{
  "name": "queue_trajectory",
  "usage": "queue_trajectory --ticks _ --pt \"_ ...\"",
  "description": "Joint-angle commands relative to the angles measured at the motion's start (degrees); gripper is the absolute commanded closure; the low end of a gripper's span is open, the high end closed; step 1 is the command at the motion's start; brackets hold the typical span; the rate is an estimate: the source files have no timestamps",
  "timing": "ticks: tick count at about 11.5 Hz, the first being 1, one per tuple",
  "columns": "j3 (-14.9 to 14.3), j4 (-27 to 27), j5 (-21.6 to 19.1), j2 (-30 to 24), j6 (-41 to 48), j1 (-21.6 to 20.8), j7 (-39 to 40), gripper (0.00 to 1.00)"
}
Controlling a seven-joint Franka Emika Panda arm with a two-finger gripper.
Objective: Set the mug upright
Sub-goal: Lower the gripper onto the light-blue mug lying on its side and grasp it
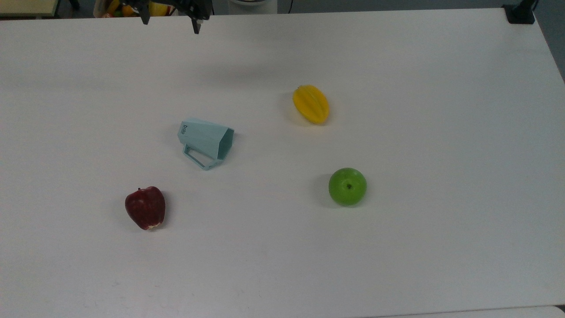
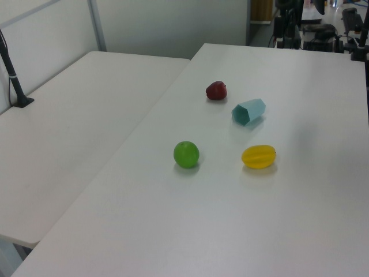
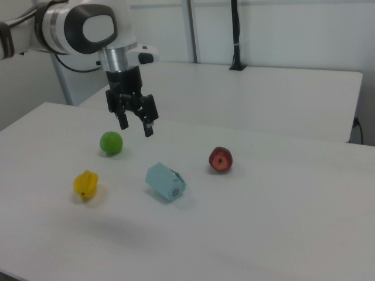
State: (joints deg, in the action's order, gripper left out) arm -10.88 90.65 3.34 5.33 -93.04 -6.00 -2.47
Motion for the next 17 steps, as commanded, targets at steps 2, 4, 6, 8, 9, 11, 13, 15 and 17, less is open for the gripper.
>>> queue_trajectory --ticks 2,4,6,8,9,11,13,15,17 --pt "2.16 -1.52 10.87 9.76 -6.78 -7.89 -19.55 0.00" --pt "4.55 -1.88 17.81 14.43 -9.43 -7.98 -24.93 0.00" --pt "4.81 -1.88 21.00 17.51 -10.58 -9.03 -25.13 0.00" --pt "4.81 -1.88 22.84 19.27 -10.67 -9.21 -25.04 0.04" --pt "4.81 -1.88 23.11 20.41 -11.11 -9.30 -25.12 0.06" --pt "4.73 -1.88 23.46 22.52 -12.25 -9.47 -25.30 0.08" --pt "4.38 -1.97 24.34 23.32 -14.00 -10.35 -27.49 0.08" --pt "4.29 -2.06 25.31 24.37 -15.24 -10.44 -28.03 0.11" --pt "4.02 -2.32 26.80 24.47 -15.85 -10.09 -27.85 0.27"
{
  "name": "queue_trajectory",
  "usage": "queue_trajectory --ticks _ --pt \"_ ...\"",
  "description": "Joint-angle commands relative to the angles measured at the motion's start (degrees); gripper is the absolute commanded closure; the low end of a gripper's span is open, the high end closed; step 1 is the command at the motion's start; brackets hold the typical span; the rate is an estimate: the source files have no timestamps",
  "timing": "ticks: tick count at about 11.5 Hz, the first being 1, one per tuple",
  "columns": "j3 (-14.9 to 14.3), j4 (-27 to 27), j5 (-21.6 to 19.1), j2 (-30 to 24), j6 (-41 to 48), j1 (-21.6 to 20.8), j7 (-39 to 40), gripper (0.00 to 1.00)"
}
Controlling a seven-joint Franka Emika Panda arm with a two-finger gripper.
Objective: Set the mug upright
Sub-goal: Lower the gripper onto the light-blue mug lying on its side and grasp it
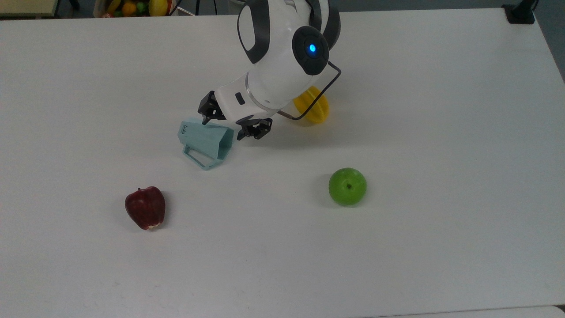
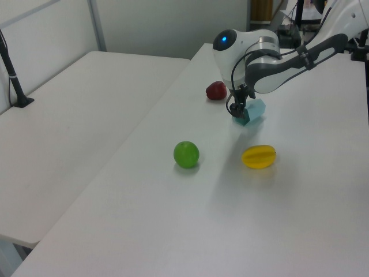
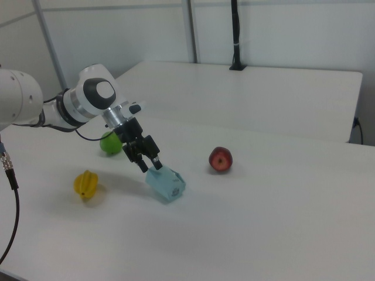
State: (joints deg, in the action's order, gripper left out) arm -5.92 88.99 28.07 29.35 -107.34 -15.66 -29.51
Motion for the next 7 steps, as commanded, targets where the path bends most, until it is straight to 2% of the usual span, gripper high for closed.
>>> queue_trajectory --ticks 1,3,6,7 --pt "-1.11 -0.66 3.12 0.53 -2.16 -0.25 -0.73 0.34" --pt "-2.43 -0.40 4.36 1.14 -2.34 -0.25 -0.37 0.49" --pt "-2.78 -0.22 4.45 1.32 -2.52 -0.34 0.24 0.91" --pt "-2.78 -0.22 4.45 1.32 -2.52 -0.34 0.24 1.00"
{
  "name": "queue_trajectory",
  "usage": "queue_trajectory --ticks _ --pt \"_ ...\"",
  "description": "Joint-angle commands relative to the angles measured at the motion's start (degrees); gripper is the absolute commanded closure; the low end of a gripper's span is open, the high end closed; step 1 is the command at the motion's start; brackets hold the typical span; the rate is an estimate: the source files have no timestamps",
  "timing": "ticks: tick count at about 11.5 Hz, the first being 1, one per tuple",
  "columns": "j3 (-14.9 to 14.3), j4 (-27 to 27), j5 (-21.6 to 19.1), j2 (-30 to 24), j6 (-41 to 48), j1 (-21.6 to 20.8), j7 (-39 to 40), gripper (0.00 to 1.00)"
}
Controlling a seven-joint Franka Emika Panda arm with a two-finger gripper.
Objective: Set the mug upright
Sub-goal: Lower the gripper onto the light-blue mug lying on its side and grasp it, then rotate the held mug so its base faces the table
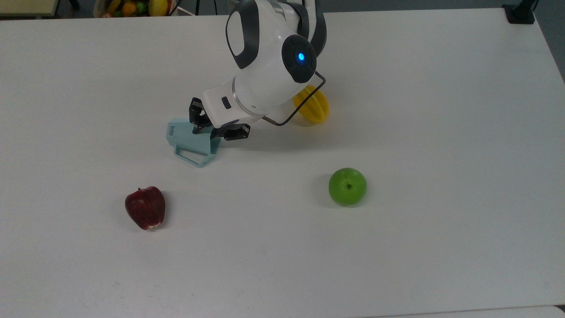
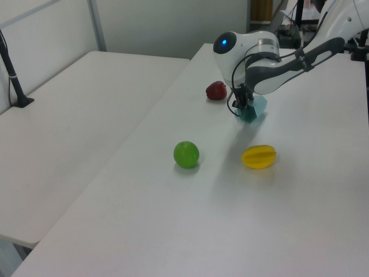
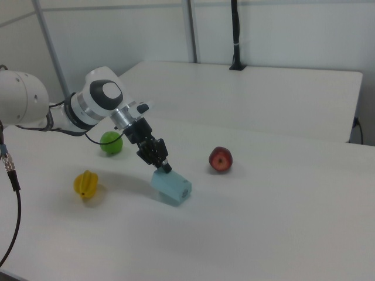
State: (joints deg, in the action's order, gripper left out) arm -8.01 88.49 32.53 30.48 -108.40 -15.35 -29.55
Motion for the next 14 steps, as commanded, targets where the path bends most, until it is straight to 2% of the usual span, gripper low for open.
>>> queue_trajectory --ticks 1,4,5,8,11,14 --pt "-0.69 0.37 -0.01 0.11 -1.46 -0.65 0.28 1.00" --pt "-0.78 0.19 -1.15 -2.34 -1.46 -0.30 2.20 1.00" --pt "-0.69 0.28 -3.85 -3.66 -1.38 0.66 4.74 1.00" --pt "-1.57 0.19 -16.68 -7.27 -0.85 2.77 15.99 1.00" --pt "-4.46 0.36 -29.94 -6.93 -2.07 3.83 25.74 1.00" --pt "-6.58 2.12 -38.22 -6.66 -7.86 4.36 27.53 1.00"
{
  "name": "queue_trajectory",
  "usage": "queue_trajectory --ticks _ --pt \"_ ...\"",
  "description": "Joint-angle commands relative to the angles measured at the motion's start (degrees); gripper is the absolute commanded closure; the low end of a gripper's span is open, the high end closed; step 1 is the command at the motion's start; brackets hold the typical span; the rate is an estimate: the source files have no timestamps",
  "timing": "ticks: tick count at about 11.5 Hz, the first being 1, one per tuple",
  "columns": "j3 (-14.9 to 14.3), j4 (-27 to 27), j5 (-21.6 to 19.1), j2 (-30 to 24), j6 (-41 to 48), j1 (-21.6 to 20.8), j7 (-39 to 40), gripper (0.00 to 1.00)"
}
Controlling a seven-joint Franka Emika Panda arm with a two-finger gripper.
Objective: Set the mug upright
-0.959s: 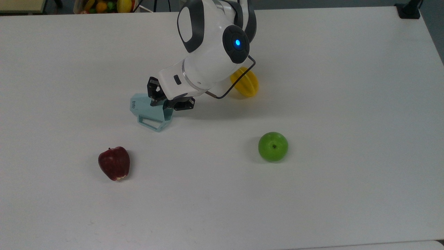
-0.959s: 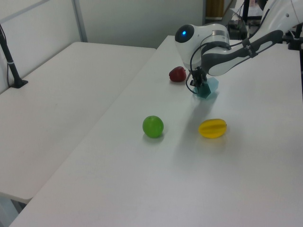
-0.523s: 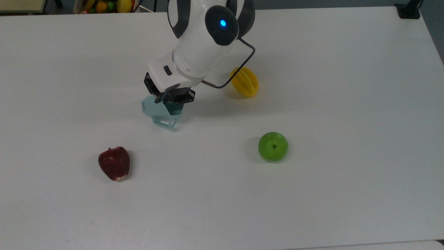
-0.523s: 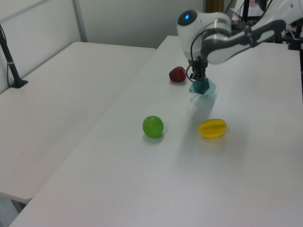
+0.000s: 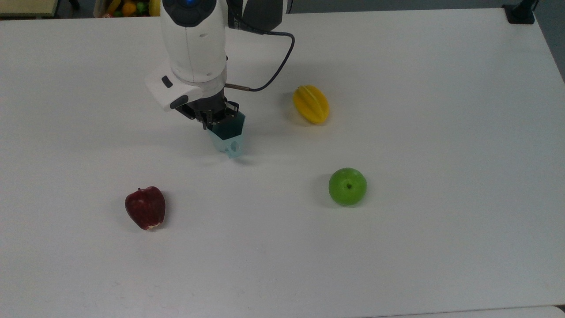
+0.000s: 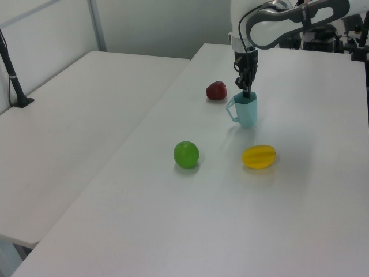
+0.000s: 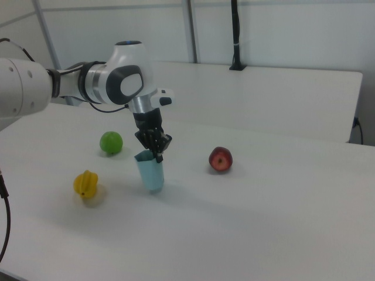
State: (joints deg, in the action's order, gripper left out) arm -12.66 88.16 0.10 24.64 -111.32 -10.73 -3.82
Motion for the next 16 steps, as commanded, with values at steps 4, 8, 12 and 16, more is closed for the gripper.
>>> queue_trajectory --ticks 4,8,12,16 --pt "-2.89 3.68 -8.54 -0.64 -7.51 -0.17 1.89 0.20" --pt "-4.47 3.07 -8.45 -3.52 -4.28 -0.17 1.36 0.00" --pt "-5.18 1.48 -7.58 -13.97 8.37 3.50 -1.70 0.00" --pt "-4.92 0.08 -3.98 -17.60 15.77 5.36 -2.16 0.00"
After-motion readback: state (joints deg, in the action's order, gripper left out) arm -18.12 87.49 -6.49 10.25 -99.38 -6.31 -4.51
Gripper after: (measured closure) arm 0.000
